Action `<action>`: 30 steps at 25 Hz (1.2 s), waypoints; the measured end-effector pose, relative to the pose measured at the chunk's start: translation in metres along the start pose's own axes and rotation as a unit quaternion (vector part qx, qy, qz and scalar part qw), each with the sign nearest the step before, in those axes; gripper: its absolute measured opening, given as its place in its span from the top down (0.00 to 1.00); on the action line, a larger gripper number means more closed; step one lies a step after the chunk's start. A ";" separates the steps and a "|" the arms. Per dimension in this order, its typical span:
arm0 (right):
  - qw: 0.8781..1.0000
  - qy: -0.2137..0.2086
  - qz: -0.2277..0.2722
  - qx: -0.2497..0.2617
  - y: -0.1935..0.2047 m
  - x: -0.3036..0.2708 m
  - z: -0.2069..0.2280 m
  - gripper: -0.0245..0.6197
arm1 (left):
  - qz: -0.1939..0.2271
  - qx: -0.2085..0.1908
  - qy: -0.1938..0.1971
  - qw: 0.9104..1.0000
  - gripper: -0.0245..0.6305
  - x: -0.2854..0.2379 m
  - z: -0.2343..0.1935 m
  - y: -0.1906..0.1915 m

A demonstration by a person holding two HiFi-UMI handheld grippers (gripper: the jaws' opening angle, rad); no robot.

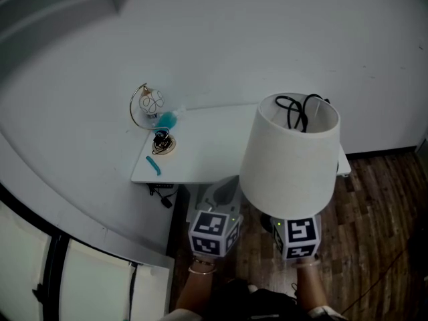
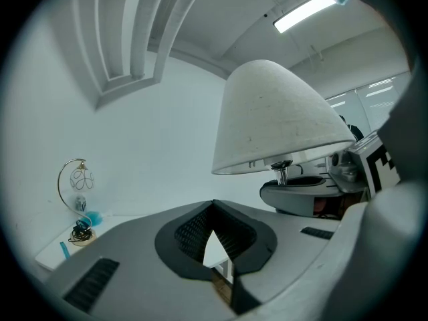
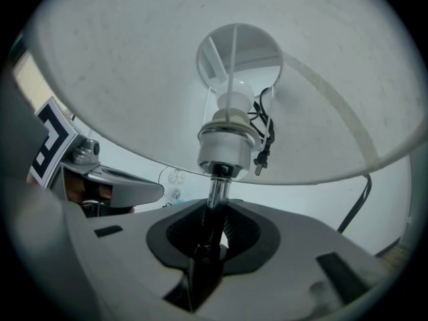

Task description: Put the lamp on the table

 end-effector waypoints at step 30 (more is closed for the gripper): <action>1.000 0.007 0.005 0.009 0.005 -0.065 -0.010 0.86 | -0.005 0.002 0.005 1.000 0.95 -0.036 -0.050 0.021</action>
Point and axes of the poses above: the fingertips, and each gripper's own axes: x backward along the fingers, z to its right, y out of its underside, the point moved 9 cm from there along x, backward along the fingers, and after that the axes turned 9 degrees about -x, right-handed, at the moved point
